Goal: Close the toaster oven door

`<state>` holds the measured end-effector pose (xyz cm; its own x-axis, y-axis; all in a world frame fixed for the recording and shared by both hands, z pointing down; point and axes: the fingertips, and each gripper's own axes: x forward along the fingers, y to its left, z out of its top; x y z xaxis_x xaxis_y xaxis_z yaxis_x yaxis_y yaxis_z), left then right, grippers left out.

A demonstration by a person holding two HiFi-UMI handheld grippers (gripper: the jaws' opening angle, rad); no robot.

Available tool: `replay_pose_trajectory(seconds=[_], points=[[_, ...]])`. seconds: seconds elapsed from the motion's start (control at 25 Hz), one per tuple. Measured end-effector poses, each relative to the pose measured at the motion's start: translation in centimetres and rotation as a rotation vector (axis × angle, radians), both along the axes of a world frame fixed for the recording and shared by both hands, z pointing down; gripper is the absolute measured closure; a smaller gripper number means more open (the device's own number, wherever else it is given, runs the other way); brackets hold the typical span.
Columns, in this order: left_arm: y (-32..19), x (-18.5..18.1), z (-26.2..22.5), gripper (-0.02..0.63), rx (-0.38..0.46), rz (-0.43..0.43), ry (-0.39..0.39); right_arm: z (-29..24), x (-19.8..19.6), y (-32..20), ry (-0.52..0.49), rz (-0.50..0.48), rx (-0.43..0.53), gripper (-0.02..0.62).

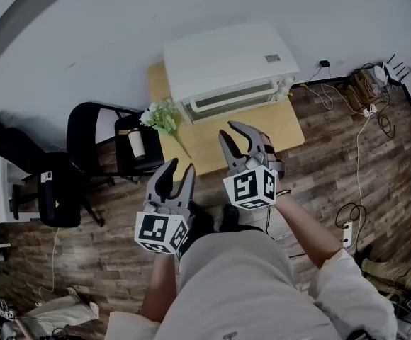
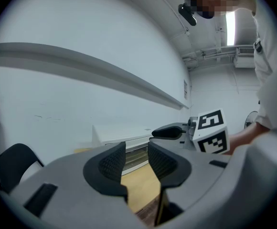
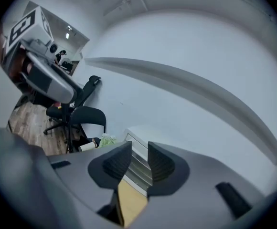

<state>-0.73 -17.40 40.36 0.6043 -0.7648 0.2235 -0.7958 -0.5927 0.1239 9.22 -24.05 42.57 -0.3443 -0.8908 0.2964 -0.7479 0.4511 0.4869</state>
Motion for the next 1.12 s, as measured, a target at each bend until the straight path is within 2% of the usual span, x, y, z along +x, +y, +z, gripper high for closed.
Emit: replay_pose_trajectory(seconds=[0.28,0.6,0.92,1.12], points=[[-0.1,1.8,0.1,0.48,0.001,0.031,0.004,-0.9,1.4,2.3,-0.18,0.021,-0.06,0.499],[0.0,3.2,0.4,0.48,-0.002,0.043,0.004,-1.7,2.2,4.9,-0.339,0.018,-0.118,0.506],[0.3,3.7,0.5,0.48,-0.01,0.067,0.003,-1.5,2.3,6.3,-0.437,0.029,-0.161,0.505],[0.5,3.4,0.4,0.48,-0.007,0.089,0.008,-1.5,1.7,6.8,-0.457,0.041,-0.163,0.506]])
